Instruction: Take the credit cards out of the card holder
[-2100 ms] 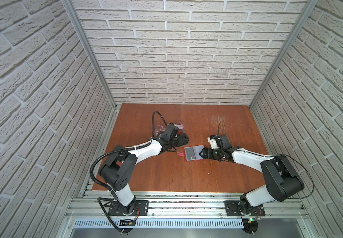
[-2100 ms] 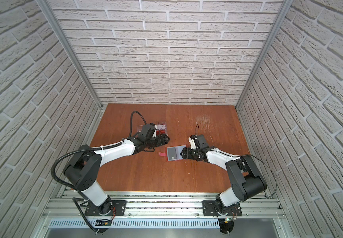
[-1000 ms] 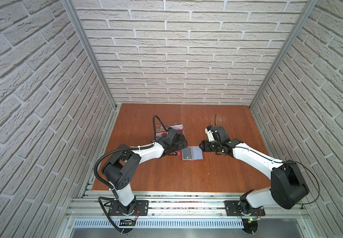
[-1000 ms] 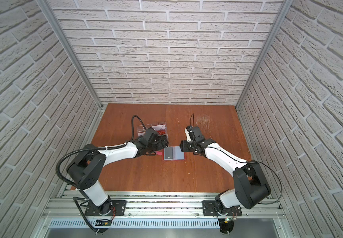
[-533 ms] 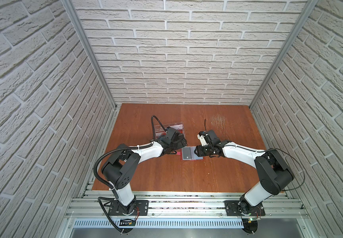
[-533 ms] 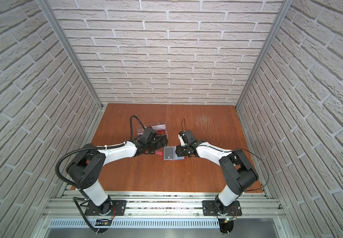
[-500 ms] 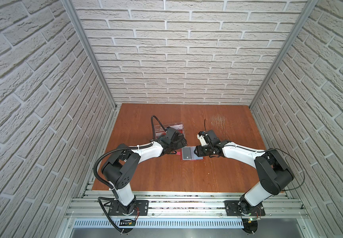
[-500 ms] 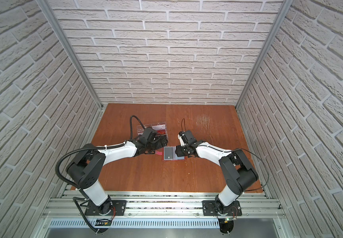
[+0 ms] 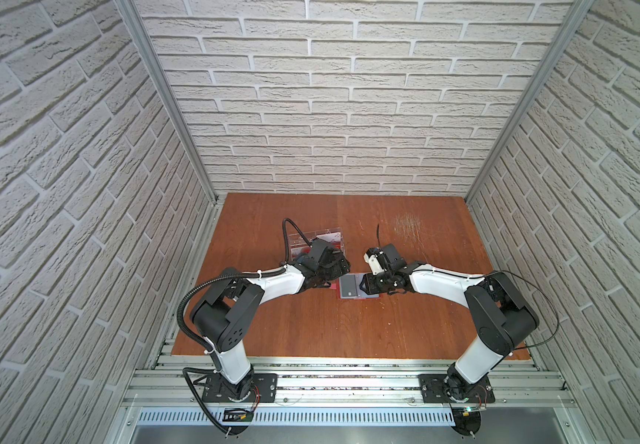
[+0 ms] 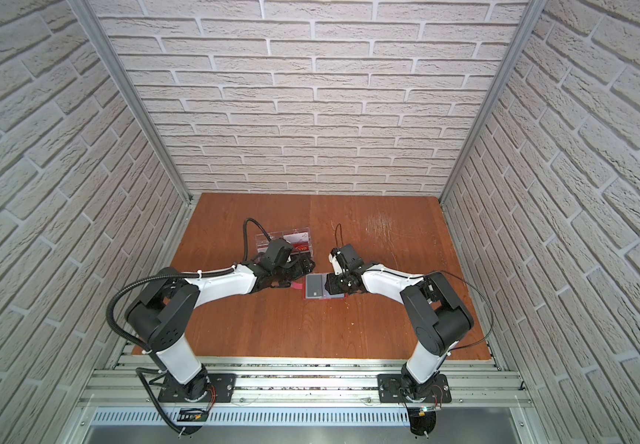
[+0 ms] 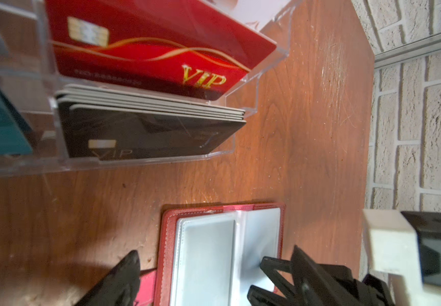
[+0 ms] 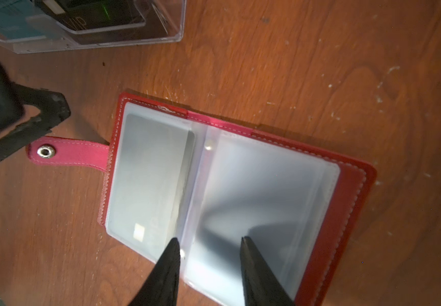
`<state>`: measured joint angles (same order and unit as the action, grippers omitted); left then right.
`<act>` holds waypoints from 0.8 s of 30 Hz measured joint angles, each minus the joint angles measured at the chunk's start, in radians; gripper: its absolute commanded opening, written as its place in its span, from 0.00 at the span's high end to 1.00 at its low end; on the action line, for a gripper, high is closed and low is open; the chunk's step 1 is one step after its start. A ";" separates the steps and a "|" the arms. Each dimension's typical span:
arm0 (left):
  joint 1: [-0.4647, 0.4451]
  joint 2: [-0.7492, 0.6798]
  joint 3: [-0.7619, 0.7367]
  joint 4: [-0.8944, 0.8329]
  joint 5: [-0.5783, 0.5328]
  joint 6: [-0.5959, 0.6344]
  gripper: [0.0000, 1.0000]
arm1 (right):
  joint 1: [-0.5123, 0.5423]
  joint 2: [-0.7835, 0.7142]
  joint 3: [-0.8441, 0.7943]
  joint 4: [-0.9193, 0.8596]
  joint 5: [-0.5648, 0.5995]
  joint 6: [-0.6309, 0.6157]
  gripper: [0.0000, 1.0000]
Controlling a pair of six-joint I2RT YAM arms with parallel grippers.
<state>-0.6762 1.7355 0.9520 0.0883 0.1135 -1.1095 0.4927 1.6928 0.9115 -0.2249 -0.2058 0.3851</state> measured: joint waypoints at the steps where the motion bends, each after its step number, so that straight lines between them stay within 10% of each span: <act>1: -0.002 0.005 0.000 0.002 0.005 -0.004 0.16 | 0.000 0.002 0.000 0.002 -0.001 0.000 0.62; 24: -0.017 0.067 -0.005 0.054 0.079 -0.052 0.39 | 0.000 0.037 0.022 0.006 -0.026 0.008 0.70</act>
<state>-0.6933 1.8027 0.9466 0.1425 0.1928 -1.1618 0.4931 1.7302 0.9333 -0.2188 -0.2321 0.3927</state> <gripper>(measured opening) 0.621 0.304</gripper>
